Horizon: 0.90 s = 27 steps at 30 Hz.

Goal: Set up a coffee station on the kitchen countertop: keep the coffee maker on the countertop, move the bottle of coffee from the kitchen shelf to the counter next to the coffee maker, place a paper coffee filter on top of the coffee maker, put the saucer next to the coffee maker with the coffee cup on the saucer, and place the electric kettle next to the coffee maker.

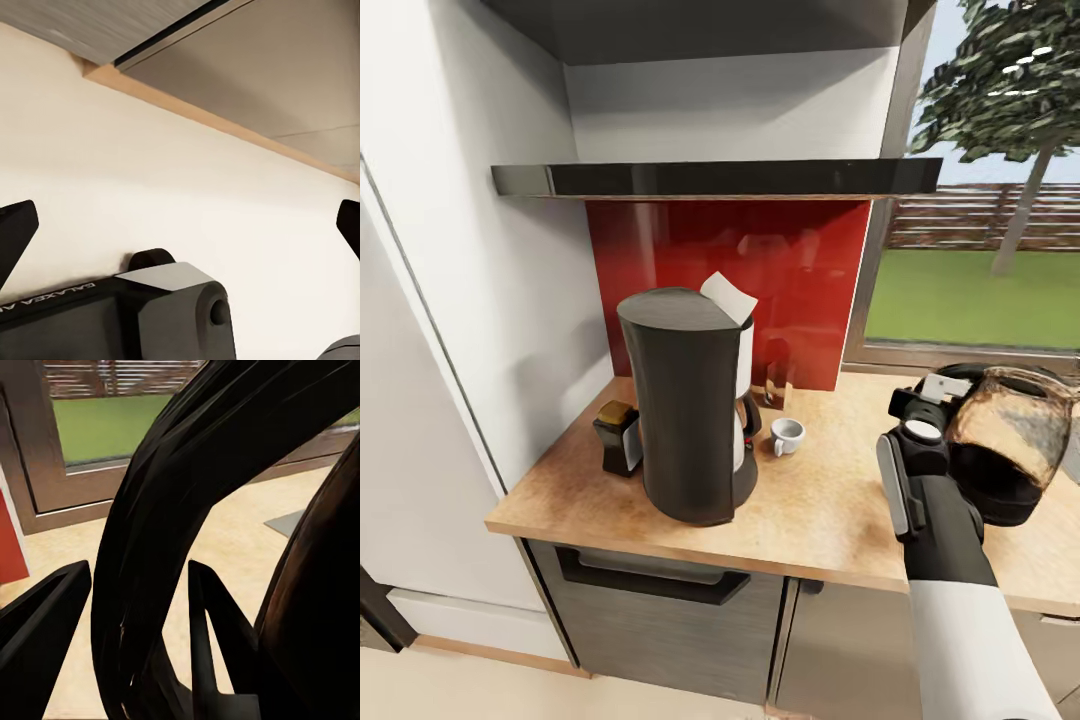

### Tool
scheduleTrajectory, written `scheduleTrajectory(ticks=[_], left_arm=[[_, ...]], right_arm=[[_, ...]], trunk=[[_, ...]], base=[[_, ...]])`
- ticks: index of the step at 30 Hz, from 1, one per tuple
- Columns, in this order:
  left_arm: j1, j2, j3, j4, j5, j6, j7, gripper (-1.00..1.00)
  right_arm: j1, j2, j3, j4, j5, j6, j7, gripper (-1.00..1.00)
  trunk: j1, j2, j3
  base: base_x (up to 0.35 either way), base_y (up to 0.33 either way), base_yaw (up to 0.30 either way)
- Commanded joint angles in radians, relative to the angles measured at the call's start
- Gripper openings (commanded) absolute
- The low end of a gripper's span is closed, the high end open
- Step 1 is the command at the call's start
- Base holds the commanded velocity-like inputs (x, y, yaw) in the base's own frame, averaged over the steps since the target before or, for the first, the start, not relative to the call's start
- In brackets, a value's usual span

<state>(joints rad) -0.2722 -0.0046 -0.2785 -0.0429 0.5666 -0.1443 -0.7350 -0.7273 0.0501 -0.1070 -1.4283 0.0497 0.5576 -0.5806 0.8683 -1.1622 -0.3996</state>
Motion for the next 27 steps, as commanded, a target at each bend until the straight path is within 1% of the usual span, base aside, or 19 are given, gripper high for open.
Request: scheduleTrajectory(ticks=[1, 3, 5, 6, 7, 10, 11, 12, 13, 14, 15, 16, 17, 19, 21, 23, 25, 26, 27], left_arm=[[-0.001, 0.0, -0.008, 0.001, 0.006, -0.008, -0.001, 1.0], [-0.001, 0.0, -0.008, 0.001, 0.006, -0.008, -0.001, 1.0], [-0.001, 0.0, -0.008, 0.001, 0.006, -0.008, -0.001, 1.0], [-0.001, 0.0, -0.008, 0.001, 0.006, -0.008, -0.001, 1.0], [-0.001, 0.0, -0.008, 0.001, 0.006, -0.008, -0.001, 1.0], [-0.001, 0.0, -0.008, 0.001, 0.006, -0.008, -0.001, 1.0], [-0.001, 0.0, -0.008, 0.001, 0.006, -0.008, -0.001, 1.0], [-0.001, 0.0, -0.008, 0.001, 0.006, -0.008, -0.001, 1.0], [-0.001, 0.0, -0.008, 0.001, 0.006, -0.008, -0.001, 1.0], [-0.001, 0.0, -0.008, 0.001, 0.006, -0.008, -0.001, 1.0], [-0.001, 0.0, -0.008, 0.001, 0.006, -0.008, -0.001, 1.0], [-0.001, 0.0, -0.008, 0.001, 0.006, -0.008, -0.001, 1.0], [-0.001, 0.0, -0.008, 0.0, 0.006, -0.008, -0.001, 1.0], [-0.001, 0.0, -0.008, 0.0, 0.006, -0.008, -0.001, 1.0], [-0.001, 0.0, -0.008, 0.0, 0.006, -0.008, -0.001, 1.0], [-0.001, 0.0, -0.008, 0.0, 0.006, -0.008, -0.001, 1.0], [-0.001, 0.0, -0.008, 0.0, 0.006, -0.008, -0.001, 1.0], [-0.001, 0.0, -0.008, 0.0, 0.006, -0.008, -0.001, 1.0], [-0.001, 0.0, -0.008, 0.0, 0.006, -0.008, -0.001, 1.0]], right_arm=[[0.003, 0.001, 0.0, -0.005, 0.01, 0.008, 0.01, -1.0], [0.024, 0.0, 0.0, -0.024, 0.011, 0.008, 0.057, -1.0], [0.037, -0.001, 0.0, -0.036, 0.012, 0.008, 0.087, -1.0], [0.047, -0.002, 0.001, -0.048, 0.013, 0.007, 0.12, -1.0], [0.052, -0.004, 0.001, -0.054, 0.014, 0.007, 0.136, -1.0], [0.067, -0.02, 0.001, -0.071, 0.021, 0.007, 0.205, -1.0], [0.073, -0.028, 0.001, -0.077, 0.023, 0.007, 0.245, -1.0], [0.075, -0.03, 0.001, -0.078, 0.024, 0.007, 0.262, -1.0], [0.081, -0.033, 0.002, -0.081, 0.024, 0.007, 0.303, -1.0], [0.081, -0.033, 0.002, -0.081, 0.024, 0.007, 0.303, -1.0], [0.088, -0.04, 0.002, -0.088, 0.025, 0.006, 0.354, -1.0], [0.096, -0.049, 0.002, -0.097, 0.025, 0.006, 0.429, -1.0], [0.1, -0.053, 0.002, -0.101, 0.025, 0.006, 0.466, -1.0], [0.103, -0.056, 0.002, -0.104, 0.025, 0.005, 0.51, -1.0], [0.105, -0.065, 0.002, -0.106, 0.025, -0.021, 0.596, -1.0], [0.106, -0.068, 0.002, -0.106, 0.025, -0.035, 0.65, -1.0], [0.107, -0.075, 0.001, -0.107, 0.026, -0.052, 0.76, -1.0], [0.107, -0.077, 0.001, -0.107, 0.026, -0.057, 0.799, -1.0], [0.108, -0.078, 0.001, -0.107, 0.026, -0.058, 0.817, -1.0]], trunk=[[0.0, -0.001, -0.001], [0.0, -0.001, -0.001], [0.0, -0.001, -0.001], [0.0, -0.001, -0.001], [0.0, -0.001, -0.001], [0.0, -0.001, -0.001], [0.0, -0.001, -0.001], [0.0, -0.001, -0.001], [0.0, -0.001, -0.001], [0.0, -0.001, -0.001], [0.0, -0.001, -0.001], [0.0, -0.001, -0.001], [0.0, -0.001, -0.001], [0.0, -0.001, -0.001], [0.0, -0.001, -0.001], [0.0, -0.001, -0.001], [0.0, -0.001, -0.001], [0.0, -0.001, -0.001], [0.0, -0.001, -0.001]], base=[[-0.249, -0.052, 0.0], [-0.269, -0.063, 0.0], [-0.207, -0.052, 0.0], [-0.118, -0.03, 0.0], [-0.094, -0.024, 0.0], [-0.053, -0.012, 0.0], [-0.139, -0.004, 0.0], [-0.176, -0.003, 0.0], [-0.23, -0.002, 0.0], [-0.23, -0.002, 0.0], [-0.264, -0.001, 0.0], [-0.266, -0.001, 0.0], [-0.194, 0.0, 0.0], [-0.127, 0.0, 0.0], [-0.052, 0.0, 0.0], [-0.027, 0.0, 0.0], [-0.014, 0.0, 0.0], [-0.007, 0.0, 0.0], [-0.005, 0.0, 0.0]])
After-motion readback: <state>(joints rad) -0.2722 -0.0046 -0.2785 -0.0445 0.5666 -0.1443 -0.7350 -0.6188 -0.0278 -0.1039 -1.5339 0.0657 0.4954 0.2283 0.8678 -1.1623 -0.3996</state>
